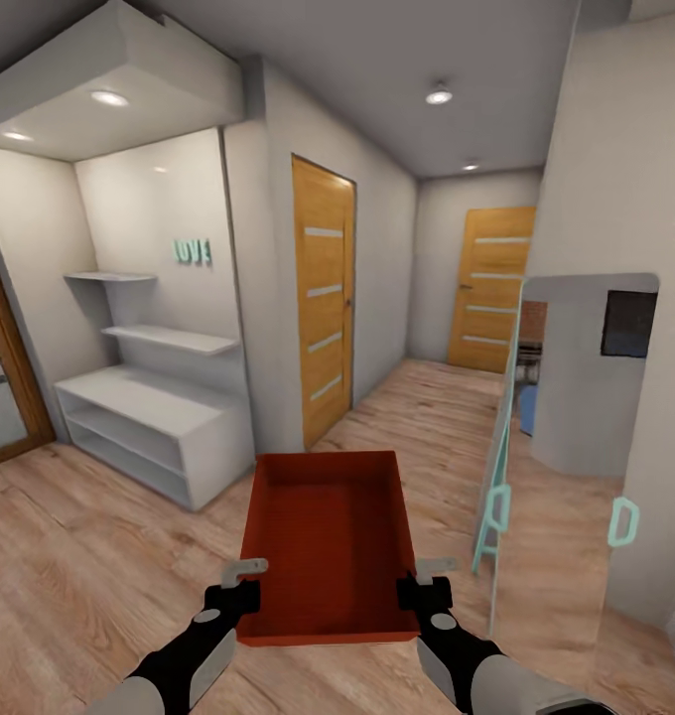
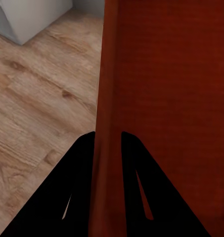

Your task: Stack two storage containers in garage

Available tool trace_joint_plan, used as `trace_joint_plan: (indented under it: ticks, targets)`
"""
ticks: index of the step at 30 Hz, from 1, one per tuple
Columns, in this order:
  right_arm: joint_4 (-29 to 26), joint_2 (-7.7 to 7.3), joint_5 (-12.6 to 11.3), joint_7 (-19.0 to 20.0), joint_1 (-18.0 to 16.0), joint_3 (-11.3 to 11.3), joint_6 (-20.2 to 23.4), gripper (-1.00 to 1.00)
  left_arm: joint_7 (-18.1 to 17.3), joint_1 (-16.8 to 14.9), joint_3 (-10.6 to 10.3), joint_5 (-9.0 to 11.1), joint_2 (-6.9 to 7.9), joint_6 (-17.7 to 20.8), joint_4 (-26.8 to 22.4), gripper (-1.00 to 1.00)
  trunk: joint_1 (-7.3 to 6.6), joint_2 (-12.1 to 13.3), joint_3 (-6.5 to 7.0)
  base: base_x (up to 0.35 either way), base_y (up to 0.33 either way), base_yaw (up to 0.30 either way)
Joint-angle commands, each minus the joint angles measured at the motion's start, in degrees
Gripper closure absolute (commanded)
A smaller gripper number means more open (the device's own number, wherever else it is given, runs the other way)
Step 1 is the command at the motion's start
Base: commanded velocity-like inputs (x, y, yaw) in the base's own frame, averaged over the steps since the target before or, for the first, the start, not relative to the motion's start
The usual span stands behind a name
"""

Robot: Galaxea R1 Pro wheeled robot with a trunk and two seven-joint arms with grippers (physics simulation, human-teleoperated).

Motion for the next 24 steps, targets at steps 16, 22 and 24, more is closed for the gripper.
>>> trace_joint_plan:
  ticks: [16, 22, 24]
  targets:
    - [0.23, 1.14, -0.89, -0.63, -0.04, -0.46, -0.32, 1.00, 1.34, -0.08, 0.90, -0.38, -0.16, -0.25, -0.27, 1.00, 0.04, -0.07, -0.09, 0.318, 0.184, -0.285]
    - [0.23, 1.14, -0.89, -0.63, -0.04, -0.46, -0.36, 1.00, 1.34, -0.08, 0.91, -0.38, -0.08, -0.25, -0.34, 1.00, 0.04, -0.07, -0.09, 0.317, 0.186, -0.285]
    - [0.23, 1.14, -0.89, -0.63, -0.04, -0.46, -0.37, 1.00, 1.34, -0.08, 0.91, -0.38, -0.05, -0.25, -0.34, 1.00, 0.04, -0.07, -0.09, 0.315, 0.188, -0.285]
